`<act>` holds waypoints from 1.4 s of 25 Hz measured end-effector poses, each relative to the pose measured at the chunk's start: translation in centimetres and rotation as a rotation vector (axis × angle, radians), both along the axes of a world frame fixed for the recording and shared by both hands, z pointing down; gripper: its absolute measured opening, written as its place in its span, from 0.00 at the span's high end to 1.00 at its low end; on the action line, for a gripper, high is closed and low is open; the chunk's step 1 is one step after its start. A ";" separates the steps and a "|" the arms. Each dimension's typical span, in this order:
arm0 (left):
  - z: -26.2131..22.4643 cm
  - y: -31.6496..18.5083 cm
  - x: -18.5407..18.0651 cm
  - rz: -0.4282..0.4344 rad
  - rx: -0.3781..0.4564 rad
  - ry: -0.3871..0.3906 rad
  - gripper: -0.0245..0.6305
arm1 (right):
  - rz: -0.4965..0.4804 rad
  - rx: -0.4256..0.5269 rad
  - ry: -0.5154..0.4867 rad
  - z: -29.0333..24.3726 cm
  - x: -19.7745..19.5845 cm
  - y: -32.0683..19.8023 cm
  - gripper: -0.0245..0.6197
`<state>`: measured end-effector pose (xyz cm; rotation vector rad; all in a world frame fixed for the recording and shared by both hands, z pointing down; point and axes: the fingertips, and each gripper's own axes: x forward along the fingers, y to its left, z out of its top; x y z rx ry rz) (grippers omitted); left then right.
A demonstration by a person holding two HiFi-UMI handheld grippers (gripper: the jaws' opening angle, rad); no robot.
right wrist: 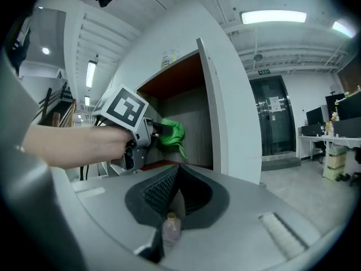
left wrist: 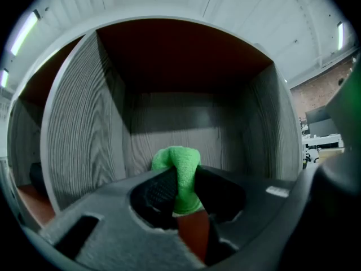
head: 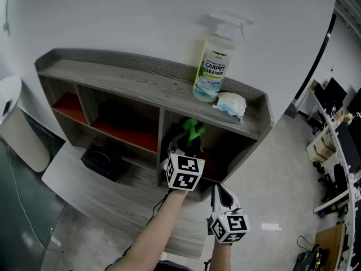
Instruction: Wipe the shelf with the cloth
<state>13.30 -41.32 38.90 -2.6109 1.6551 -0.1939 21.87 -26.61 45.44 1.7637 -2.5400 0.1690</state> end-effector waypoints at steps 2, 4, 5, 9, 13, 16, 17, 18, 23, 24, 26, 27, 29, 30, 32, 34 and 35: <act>0.4 -0.5 0.2 0.005 -0.014 0.001 0.83 | 0.003 0.001 0.002 -0.1 0.2 0.3 0.95; 0.5 -0.8 1.1 0.022 -0.019 0.001 0.83 | 0.019 0.001 0.004 0.0 1.1 0.7 0.95; 0.5 -0.9 1.8 0.034 -0.017 -0.002 0.83 | 0.031 0.000 0.004 0.0 1.7 1.0 0.95; 0.4 -0.5 6.1 0.118 -0.012 -0.022 0.83 | 0.087 -0.002 0.004 0.0 4.2 2.0 0.95; 0.5 0.7 10.0 0.215 -0.009 -0.051 0.83 | 0.118 -0.001 0.004 0.0 5.5 2.4 0.95; 0.7 1.3 10.8 0.242 -0.005 -0.068 0.83 | 0.118 0.000 0.003 0.0 5.4 2.5 0.95; 0.7 1.4 10.5 0.242 -0.004 -0.069 0.83 | 0.116 0.000 0.003 0.0 5.3 2.5 0.95; 0.7 1.5 10.1 0.237 -0.003 -0.070 0.83 | 0.113 -0.001 0.003 0.1 5.1 2.5 0.95; 0.8 1.1 5.3 0.151 -0.014 -0.051 0.83 | 0.077 -0.001 -0.003 0.2 3.4 1.9 0.95; 0.9 0.9 4.1 0.127 -0.022 -0.047 0.83 | 0.066 0.000 -0.003 0.2 2.9 1.7 0.95; 1.3 0.4 2.1 0.085 -0.040 -0.040 0.83 | 0.048 0.002 -0.004 0.2 2.2 1.4 0.95; 1.5 0.1 1.3 0.070 -0.049 -0.038 0.83 | 0.041 0.003 -0.005 0.1 1.8 1.3 0.95; 2.0 -0.2 0.3 0.054 -0.065 -0.040 0.83 | 0.031 0.004 -0.006 0.1 1.3 1.2 0.95; 2.2 -0.4 0.1 0.053 -0.071 -0.042 0.83 | 0.028 0.005 -0.005 0.0 1.1 1.2 0.95; 2.5 -0.7 0.4 0.062 -0.082 -0.043 0.83 | 0.030 0.006 -0.003 0.0 1.2 1.3 0.95; 2.6 -0.9 1.4 0.084 -0.088 -0.049 0.83 | 0.043 0.007 -0.001 -0.1 1.7 1.6 0.95; 2.7 -0.9 2.1 0.099 -0.090 -0.054 0.83 | 0.052 0.007 0.002 -0.1 2.1 1.9 0.95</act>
